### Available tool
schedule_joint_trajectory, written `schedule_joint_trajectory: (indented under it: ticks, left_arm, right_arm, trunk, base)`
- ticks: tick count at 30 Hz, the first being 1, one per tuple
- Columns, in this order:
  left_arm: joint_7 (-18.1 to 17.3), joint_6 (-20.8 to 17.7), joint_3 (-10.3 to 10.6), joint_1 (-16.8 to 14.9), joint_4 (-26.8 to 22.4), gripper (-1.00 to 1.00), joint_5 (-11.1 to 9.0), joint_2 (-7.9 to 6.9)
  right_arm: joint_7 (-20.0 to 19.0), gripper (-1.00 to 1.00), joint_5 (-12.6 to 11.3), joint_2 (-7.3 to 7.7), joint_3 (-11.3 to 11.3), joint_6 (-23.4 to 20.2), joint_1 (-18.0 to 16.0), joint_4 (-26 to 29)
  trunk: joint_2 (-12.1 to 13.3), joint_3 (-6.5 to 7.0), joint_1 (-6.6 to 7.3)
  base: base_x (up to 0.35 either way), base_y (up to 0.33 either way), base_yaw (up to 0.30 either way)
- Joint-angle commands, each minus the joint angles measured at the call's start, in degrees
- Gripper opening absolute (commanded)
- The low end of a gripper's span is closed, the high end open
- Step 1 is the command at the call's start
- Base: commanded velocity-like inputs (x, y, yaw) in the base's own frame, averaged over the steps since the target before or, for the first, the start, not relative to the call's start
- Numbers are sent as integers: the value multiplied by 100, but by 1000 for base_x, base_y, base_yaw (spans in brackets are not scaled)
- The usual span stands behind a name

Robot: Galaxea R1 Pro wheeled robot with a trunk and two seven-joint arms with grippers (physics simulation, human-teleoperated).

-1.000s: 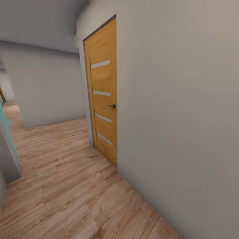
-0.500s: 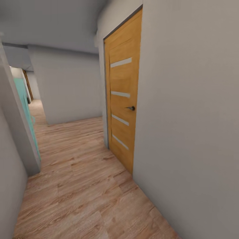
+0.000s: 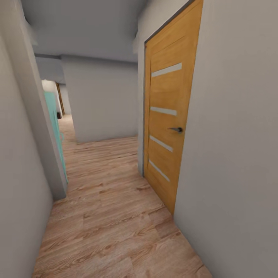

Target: Move the two storage containers from the living room to the garage. In the garage, place one container on the floor and stack the other container on top of it (either order is fine).

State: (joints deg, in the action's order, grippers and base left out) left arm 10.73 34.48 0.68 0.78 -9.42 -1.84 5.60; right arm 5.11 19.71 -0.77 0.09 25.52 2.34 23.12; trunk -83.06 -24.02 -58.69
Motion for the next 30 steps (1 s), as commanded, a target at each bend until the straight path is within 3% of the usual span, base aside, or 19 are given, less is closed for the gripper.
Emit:
schedule_joint_trajectory:
  ticks: [1, 16, 30]
  left_arm:
    - [9, 7, 11, 1, -7, 100, -18, -2]
    - [17, 6, 11, 1, -7, 100, -18, -6]
    - [17, 6, 11, 1, -7, 100, -17, -7]
  right_arm:
    - [51, 100, 60, -1, 2, -3, 4, 8]
    - [51, 100, 59, -1, 1, 6, 4, 8]
    - [51, 100, 61, 0, 7, 6, 4, 8]
  trunk:
    - [-2, -4, -4]
    - [-2, -4, -4]
    - [-2, -4, -4]
  base:
    - [318, 3, 300]
    - [318, 0, 288]
    - [319, 0, 37]
